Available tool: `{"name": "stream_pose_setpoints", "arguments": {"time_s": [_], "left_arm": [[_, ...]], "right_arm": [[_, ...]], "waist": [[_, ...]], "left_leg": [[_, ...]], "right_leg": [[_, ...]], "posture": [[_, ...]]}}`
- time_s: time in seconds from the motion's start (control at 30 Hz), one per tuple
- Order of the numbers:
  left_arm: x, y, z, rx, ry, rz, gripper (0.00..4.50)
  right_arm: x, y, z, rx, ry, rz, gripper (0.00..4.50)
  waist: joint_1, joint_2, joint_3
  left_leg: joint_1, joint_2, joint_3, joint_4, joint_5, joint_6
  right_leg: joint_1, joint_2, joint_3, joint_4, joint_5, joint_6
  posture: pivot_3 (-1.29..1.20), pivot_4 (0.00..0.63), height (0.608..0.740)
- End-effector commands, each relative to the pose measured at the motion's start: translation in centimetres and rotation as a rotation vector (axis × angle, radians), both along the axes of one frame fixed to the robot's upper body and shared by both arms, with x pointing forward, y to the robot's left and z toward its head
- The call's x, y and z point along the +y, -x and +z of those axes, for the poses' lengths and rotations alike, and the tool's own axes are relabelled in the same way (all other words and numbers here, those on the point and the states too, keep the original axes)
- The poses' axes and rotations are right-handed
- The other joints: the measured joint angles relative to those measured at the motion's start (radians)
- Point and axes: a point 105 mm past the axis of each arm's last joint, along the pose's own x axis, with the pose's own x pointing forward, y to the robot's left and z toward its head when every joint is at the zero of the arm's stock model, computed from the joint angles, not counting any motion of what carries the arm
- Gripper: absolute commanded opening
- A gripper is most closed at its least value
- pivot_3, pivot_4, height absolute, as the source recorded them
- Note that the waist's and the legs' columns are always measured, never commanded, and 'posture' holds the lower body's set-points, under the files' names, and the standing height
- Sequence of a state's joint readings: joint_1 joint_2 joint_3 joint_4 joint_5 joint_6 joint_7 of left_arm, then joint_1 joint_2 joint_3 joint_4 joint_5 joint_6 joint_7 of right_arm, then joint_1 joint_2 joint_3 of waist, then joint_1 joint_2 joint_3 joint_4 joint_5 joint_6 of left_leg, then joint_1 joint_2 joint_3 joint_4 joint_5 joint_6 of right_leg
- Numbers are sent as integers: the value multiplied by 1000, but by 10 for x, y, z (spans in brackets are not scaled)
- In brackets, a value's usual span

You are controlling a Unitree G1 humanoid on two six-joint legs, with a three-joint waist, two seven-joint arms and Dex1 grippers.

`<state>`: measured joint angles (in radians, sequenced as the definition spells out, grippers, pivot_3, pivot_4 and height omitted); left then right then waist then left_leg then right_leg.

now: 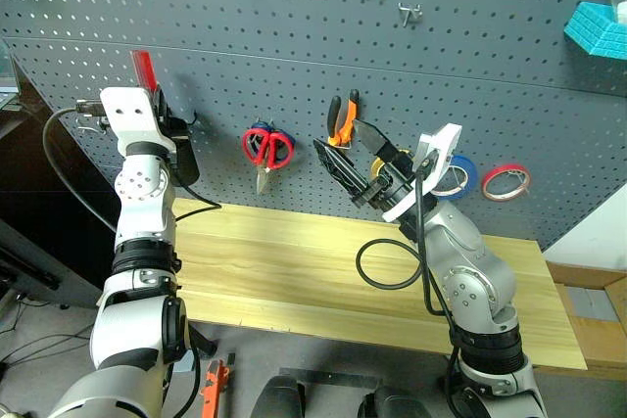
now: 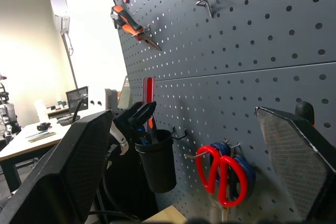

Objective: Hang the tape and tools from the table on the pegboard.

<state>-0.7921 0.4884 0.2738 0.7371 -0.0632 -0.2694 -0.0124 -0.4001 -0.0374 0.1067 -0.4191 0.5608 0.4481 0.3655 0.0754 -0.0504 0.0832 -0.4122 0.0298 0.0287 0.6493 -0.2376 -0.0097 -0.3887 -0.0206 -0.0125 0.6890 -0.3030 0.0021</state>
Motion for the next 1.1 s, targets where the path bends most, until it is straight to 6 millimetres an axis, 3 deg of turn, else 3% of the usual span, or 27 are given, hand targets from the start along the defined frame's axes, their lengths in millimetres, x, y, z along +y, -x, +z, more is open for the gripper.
{"name": "stream_pose_setpoints", "arguments": {"time_s": [0.03, 0.17, 0.37, 0.73, 0.87, 0.93, 1.03, 1.1], "left_arm": [[1, 5, 22, -69, -10, -4, 1150], [2, 5, 24, -73, 4, -8, 2326], [3, 5, 26, -77, -4, 4, 4433], [-11, 9, 26, -89, 90, -76, 4475], [-42, 18, 35, -104, 100, -197, 4475], [-68, 26, 32, -88, 98, -274, 4475], [-104, 38, 7, 7, 114, -381, 4475], [-125, 47, -23, 109, 127, -436, 4475]], "right_arm": [[-2, 5, 9, -39, -12, -3, 4500], [-3, 5, 9, -40, -8, -6, 4500], [-3, 5, 8, -40, -3, -5, 4500], [-1, 14, 7, -105, 77, 20, 4500], [-6, 16, 9, -178, 164, -26, 4500], [-17, 12, -2, -162, 223, -105, 4500], [-40, 1, -31, -74, 317, -266, 4500], [-62, -8, -53, 8, 379, -416, 4500]], "waist": [[0, 0, 0], [0, 0, 0], [0, 0, 0], [-1, 1, 1], [-1, 1, 1], [0, 1, 1], [3, 1, 0], [1, 2, 0]], "left_leg": [[0, 0, 0, 0, 0, 0], [0, 0, 0, 0, 0, 0], [1, 0, 0, 0, 0, 0], [0, 0, 0, 0, 0, 0], [1, 0, 0, 0, 0, 0], [1, 0, 0, 1, 0, 0], [1, 0, 0, 0, 0, 0], [2, -1, 1, 0, 0, 0]], "right_leg": [[0, 0, 0, 0, 0, 0], [0, 0, 0, 0, 0, 0], [0, 0, 0, 1, 0, 0], [0, 0, 0, 0, 0, 0], [1, 0, 1, 0, 0, 0], [1, 0, 1, 0, 0, 0], [3, -1, 1, -1, 0, 0], [4, -1, 2, -1, 0, 0]], "posture": [[162, 82, 740], [161, 84, 740], [162, 85, 740], [160, 87, 740], [160, 83, 740], [159, 80, 740], [151, 68, 740], [142, 62, 740]]}}
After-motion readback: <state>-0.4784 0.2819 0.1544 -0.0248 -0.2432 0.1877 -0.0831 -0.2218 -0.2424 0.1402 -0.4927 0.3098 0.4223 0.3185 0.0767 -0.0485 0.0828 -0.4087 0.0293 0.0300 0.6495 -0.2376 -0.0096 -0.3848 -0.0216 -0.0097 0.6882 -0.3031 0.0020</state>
